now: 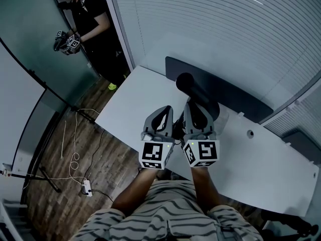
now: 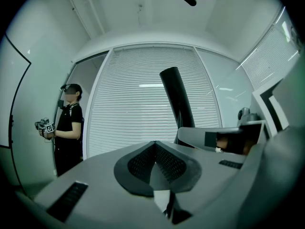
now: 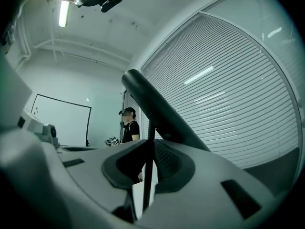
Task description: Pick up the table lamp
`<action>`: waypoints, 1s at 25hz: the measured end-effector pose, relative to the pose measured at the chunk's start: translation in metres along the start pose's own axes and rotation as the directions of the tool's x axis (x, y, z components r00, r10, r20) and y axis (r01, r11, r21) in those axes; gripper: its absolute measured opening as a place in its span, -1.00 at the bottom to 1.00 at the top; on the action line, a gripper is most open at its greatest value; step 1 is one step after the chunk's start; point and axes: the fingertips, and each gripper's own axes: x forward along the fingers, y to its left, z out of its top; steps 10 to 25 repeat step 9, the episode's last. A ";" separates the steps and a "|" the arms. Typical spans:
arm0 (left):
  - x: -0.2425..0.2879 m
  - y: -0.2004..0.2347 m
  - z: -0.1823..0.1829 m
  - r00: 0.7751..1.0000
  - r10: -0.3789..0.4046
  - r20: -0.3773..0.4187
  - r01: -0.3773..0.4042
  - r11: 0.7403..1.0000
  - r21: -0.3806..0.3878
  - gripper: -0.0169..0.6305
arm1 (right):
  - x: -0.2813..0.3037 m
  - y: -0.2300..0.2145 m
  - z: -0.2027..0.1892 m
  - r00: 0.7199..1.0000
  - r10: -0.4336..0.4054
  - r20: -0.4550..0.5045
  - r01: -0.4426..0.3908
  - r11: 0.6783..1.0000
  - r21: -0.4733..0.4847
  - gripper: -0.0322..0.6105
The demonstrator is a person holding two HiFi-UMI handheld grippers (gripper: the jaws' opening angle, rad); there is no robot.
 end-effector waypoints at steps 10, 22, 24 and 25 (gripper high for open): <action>0.004 0.005 -0.008 1.000 0.011 -0.005 -0.011 1.000 -0.007 -0.92 | 0.004 0.000 -0.011 1.000 0.006 -0.007 -0.006 1.000 0.002 -0.74; 0.004 0.005 -0.008 1.000 0.011 -0.005 -0.011 1.000 -0.007 -0.92 | 0.004 0.000 -0.011 1.000 0.006 -0.007 -0.006 1.000 0.002 -0.74; 0.004 0.005 -0.008 1.000 0.011 -0.005 -0.011 1.000 -0.007 -0.92 | 0.004 0.000 -0.011 1.000 0.006 -0.007 -0.006 1.000 0.002 -0.74; 0.004 0.005 -0.008 1.000 0.011 -0.005 -0.011 1.000 -0.007 -0.92 | 0.004 0.000 -0.011 1.000 0.006 -0.007 -0.006 1.000 0.002 -0.74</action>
